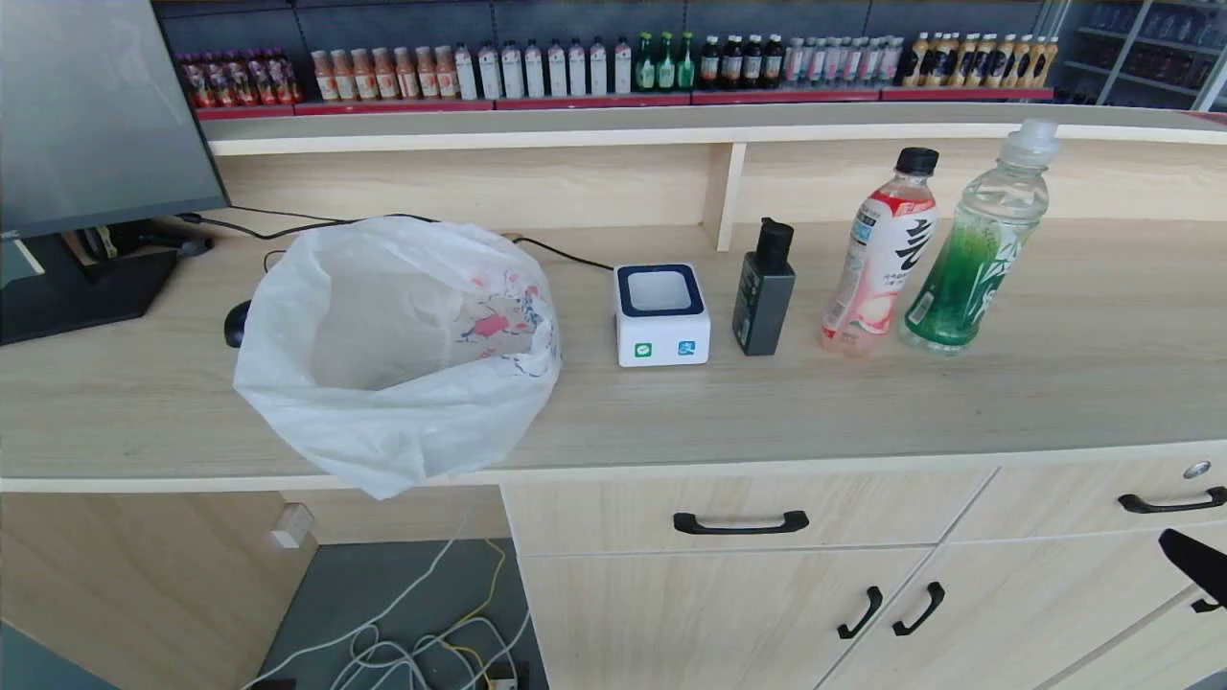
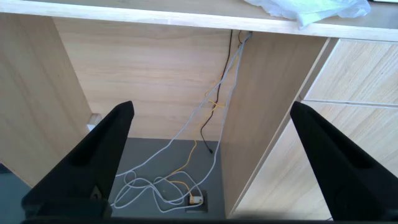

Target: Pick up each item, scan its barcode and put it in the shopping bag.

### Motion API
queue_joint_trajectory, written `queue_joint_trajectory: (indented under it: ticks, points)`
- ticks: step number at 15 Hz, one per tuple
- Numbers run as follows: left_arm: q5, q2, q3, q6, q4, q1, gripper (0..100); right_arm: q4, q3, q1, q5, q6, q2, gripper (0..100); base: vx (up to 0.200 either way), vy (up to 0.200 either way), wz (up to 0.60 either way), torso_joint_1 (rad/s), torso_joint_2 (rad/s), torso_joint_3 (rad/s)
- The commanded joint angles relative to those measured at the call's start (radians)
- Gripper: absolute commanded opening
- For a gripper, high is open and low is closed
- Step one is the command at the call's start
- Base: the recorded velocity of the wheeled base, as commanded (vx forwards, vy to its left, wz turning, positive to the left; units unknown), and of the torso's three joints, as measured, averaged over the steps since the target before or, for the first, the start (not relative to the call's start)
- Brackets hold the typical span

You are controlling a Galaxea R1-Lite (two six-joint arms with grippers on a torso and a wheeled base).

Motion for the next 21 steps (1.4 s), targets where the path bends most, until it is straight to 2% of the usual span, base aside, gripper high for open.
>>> queue_joint_trajectory:
  ticks: [1,4,8,11,18,19,21]
  points:
    - [0.0,0.0,0.0,-0.001,0.0,0.0,100,-0.104,-0.024,0.084,-0.004,-0.038,0.207,100,0.0,0.0,0.0,0.0,0.0,0.0]
    - [0.0,0.0,0.0,-0.001,0.0,0.0,100,-0.175,-0.075,0.136,-0.033,-0.052,0.322,100,0.0,0.0,0.0,0.0,0.0,0.0]
    - [-0.001,0.0,0.0,-0.001,0.0,0.0,100,-0.278,-0.121,0.256,-0.131,-0.044,0.446,100,0.0,0.0,0.0,0.0,0.0,0.0]
    - [-0.001,0.0,0.0,-0.001,0.0,0.0,100,-0.371,-0.136,0.296,-0.176,-0.034,0.531,100,0.0,0.0,0.0,0.0,0.0,0.0]
    - [0.0,0.0,0.0,-0.001,0.0,0.0,100,-0.764,-0.201,0.353,-0.233,0.022,0.865,100,0.0,0.0,0.0,0.0,0.0,0.0]
    - [0.0,0.0,0.0,-0.001,0.0,0.0,100,-0.861,-0.233,0.382,-0.269,0.058,0.946,100,0.0,0.0,0.0,0.0,0.0,0.0]
    - [0.0,0.0,0.0,-0.001,0.0,0.0,100,-0.947,-0.267,0.409,-0.329,0.094,1.021,100,0.0,0.0,0.0,0.0,0.0,0.0]
